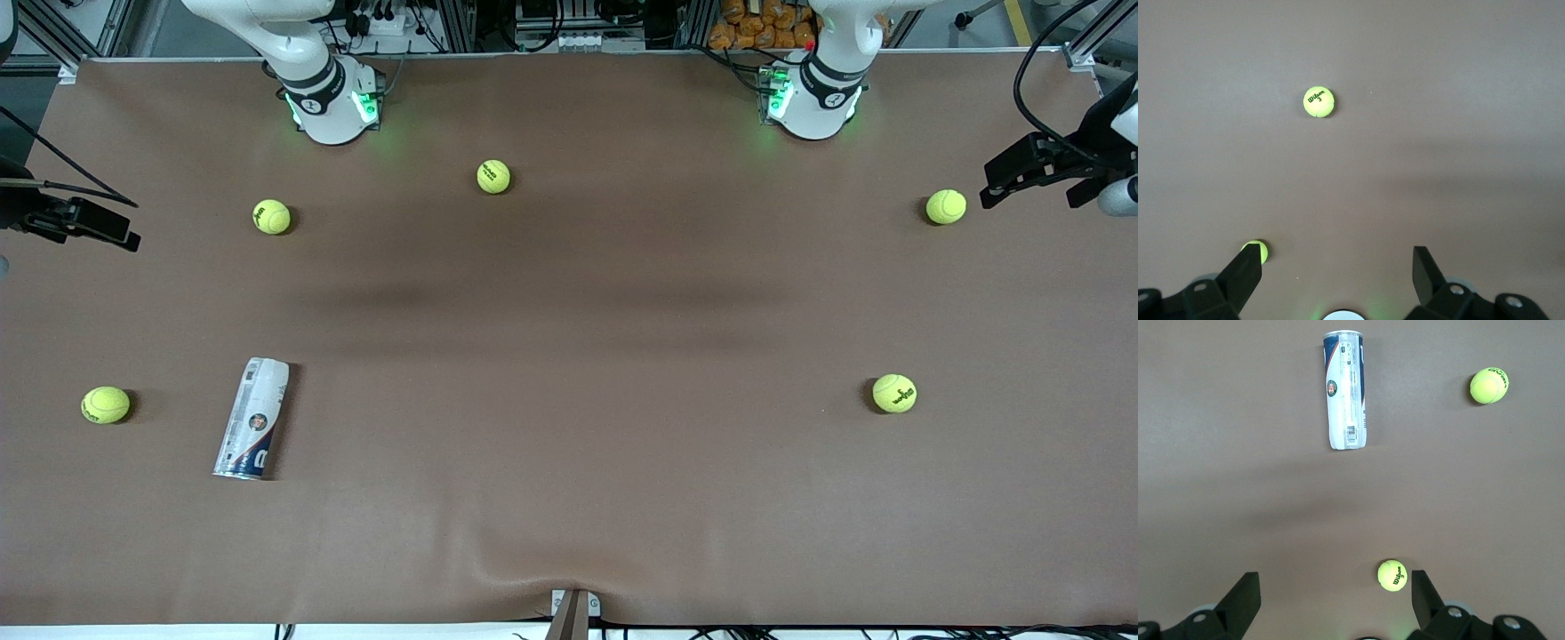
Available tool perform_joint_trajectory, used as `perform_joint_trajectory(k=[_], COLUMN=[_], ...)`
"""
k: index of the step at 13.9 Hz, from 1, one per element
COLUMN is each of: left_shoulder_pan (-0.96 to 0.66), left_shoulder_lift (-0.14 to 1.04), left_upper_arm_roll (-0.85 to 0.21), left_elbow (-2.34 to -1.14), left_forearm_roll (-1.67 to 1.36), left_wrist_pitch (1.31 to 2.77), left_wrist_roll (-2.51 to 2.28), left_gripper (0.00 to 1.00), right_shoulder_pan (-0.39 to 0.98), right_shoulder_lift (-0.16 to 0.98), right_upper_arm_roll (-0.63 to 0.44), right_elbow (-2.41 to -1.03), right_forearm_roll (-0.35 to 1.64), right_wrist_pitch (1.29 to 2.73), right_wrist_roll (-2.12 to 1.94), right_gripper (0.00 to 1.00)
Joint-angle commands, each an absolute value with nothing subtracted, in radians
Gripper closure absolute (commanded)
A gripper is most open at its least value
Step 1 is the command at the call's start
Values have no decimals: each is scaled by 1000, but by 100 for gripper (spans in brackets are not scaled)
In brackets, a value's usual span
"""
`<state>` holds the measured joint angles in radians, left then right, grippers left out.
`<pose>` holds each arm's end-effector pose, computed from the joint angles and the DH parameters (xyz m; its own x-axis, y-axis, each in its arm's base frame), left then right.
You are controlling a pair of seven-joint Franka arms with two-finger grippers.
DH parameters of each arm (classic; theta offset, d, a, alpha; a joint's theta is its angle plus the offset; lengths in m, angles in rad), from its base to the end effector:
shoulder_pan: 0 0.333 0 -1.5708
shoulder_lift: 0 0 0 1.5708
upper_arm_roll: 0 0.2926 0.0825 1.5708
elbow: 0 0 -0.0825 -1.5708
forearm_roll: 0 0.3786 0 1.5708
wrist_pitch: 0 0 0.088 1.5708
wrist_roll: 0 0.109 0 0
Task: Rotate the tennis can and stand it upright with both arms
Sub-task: 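Move the right gripper toward the white tennis can lying on the table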
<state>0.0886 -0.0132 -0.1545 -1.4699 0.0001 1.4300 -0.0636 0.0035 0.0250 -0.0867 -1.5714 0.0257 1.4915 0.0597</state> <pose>0.5293 -0.0355 0.6403 0.9996 -0.0022 -0.0267 -0.0023 -1.0000 -0.0038 0.5449 -0.0419 0.5787 0.9845 -0.1401 -0.1058 -0.1427 -0.9896 -0.0172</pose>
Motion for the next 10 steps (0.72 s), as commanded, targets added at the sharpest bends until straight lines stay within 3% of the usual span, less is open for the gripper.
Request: perform_joint_trajectory(k=[1, 10], left_shoulder_pan=[89, 94], left_shoulder_lift=[2, 2], left_upper_arm_roll=[-156, -172], left_elbow=[-1451, -1473], left_forearm_roll=[14, 23], left_wrist_pitch=[1424, 1427], left_wrist_roll=[-35, -57], left_gripper=[0, 0], right_shoulder_pan=[6, 66], right_shoulder_lift=[35, 147], right_upper_arm_roll=[-84, -84], right_elbow=[-1577, -1684], right_forearm_roll=[6, 6], right_wrist_pitch=[1493, 1698], right_wrist_roll=[71, 69], right_gripper=[0, 0])
